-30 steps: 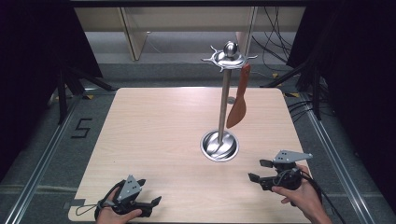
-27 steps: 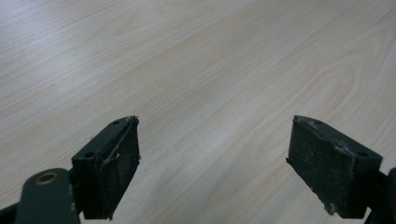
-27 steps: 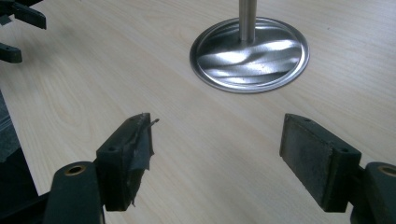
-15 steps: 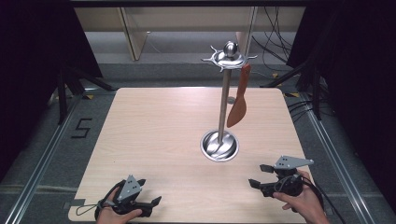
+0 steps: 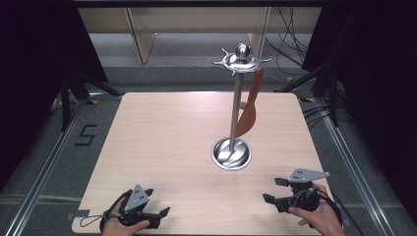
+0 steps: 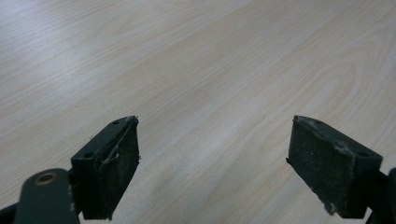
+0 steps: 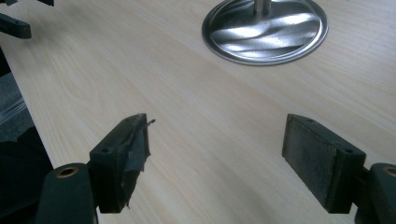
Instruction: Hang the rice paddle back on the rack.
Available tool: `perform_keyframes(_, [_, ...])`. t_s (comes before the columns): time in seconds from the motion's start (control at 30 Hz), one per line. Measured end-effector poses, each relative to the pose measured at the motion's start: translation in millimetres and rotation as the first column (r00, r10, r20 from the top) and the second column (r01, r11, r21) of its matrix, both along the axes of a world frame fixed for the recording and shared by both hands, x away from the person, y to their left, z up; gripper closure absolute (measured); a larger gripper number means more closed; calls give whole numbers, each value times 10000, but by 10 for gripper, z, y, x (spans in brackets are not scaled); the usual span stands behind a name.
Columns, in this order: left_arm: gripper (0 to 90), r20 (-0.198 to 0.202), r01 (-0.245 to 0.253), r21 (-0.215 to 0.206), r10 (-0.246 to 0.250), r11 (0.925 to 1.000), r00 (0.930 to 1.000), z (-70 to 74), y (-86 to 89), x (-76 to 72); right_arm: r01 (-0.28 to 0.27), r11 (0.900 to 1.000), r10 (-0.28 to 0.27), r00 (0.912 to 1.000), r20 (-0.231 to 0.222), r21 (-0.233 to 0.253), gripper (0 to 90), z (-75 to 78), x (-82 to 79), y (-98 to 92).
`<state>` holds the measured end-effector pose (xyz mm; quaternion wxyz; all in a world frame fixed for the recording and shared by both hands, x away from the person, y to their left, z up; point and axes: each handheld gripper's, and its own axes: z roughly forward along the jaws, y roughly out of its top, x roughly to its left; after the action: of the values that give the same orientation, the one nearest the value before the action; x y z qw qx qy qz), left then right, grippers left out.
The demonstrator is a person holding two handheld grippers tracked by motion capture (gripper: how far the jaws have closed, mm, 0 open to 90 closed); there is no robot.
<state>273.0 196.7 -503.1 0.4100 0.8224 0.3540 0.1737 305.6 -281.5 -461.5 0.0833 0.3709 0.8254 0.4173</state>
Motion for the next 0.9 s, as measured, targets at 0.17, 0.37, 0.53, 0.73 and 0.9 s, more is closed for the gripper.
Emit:
perform_keyframes(0.17, [157,49,104,-222,-103,9997,9999,-6,-14,2,-134,9998,136,9998,-169,115,236,-22,-32,0])
perform_keyframes(0.37, [158,157,543,563,-553,9969,9983,19,28,24,-123,9995,122,9999,-59,-301,235,-47,-60,-18])
perform_keyframes(0.53, [158,-121,20,-226,-23,9997,9999,-11,-10,-13,-163,9998,160,9997,-193,-113,235,-65,-93,-23])
perform_keyframes(0.73, [158,72,235,-61,-235,9997,9997,-8,-1,5,-97,9992,84,9994,-344,-381,235,-92,-138,-30])
perform_keyframes(0.9, [159,-115,35,-307,-38,9995,9999,-15,-20,-12,-229,9982,224,9997,-100,-554,234,-96,-152,-52])
